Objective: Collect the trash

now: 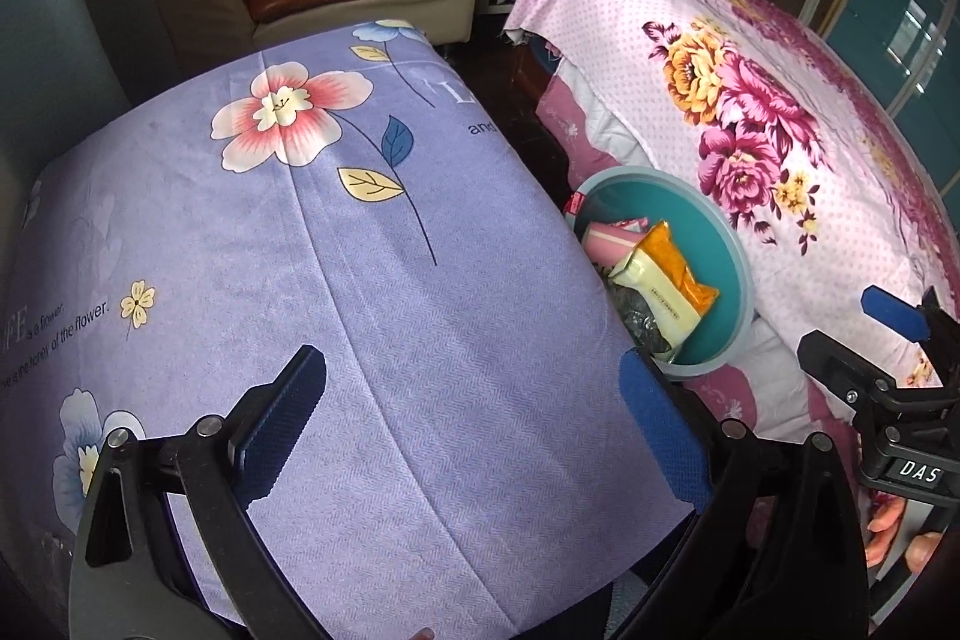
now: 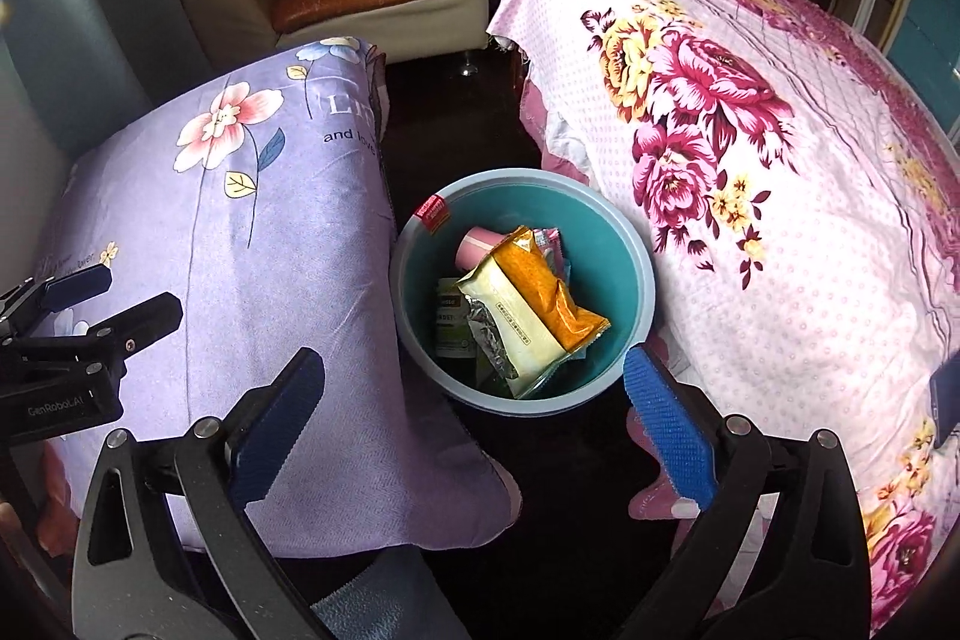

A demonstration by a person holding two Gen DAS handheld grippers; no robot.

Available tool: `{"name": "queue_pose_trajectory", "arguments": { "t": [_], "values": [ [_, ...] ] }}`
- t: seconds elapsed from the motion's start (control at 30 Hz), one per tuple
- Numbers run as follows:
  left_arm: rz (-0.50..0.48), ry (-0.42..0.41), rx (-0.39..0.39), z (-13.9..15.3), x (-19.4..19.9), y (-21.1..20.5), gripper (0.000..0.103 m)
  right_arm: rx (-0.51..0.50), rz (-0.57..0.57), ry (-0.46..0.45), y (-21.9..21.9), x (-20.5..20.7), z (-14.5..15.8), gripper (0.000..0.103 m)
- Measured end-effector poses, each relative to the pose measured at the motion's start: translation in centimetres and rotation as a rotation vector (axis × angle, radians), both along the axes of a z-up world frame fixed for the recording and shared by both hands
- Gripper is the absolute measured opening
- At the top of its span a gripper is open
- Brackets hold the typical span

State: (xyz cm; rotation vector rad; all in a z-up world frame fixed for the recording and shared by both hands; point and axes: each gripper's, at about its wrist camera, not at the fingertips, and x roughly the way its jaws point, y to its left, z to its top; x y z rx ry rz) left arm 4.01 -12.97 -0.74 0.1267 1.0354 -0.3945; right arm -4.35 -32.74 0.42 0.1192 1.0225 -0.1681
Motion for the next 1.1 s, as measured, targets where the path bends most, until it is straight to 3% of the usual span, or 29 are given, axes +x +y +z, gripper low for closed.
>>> {"name": "queue_pose_trajectory", "arguments": {
  "t": [0.47, 1.1],
  "values": [
    [0.046, -0.019, 0.011, -0.3, -2.0, 2.4, 0.099, -0.031, 0.037, -0.04, 1.7, -1.8, 1.1, 0.096],
    [0.064, -0.03, 0.016, -2.0, -1.6, 2.4, 0.099, -0.016, 0.01, 0.0, 1.2, -0.8, -1.6, 0.096]
  ]
}}
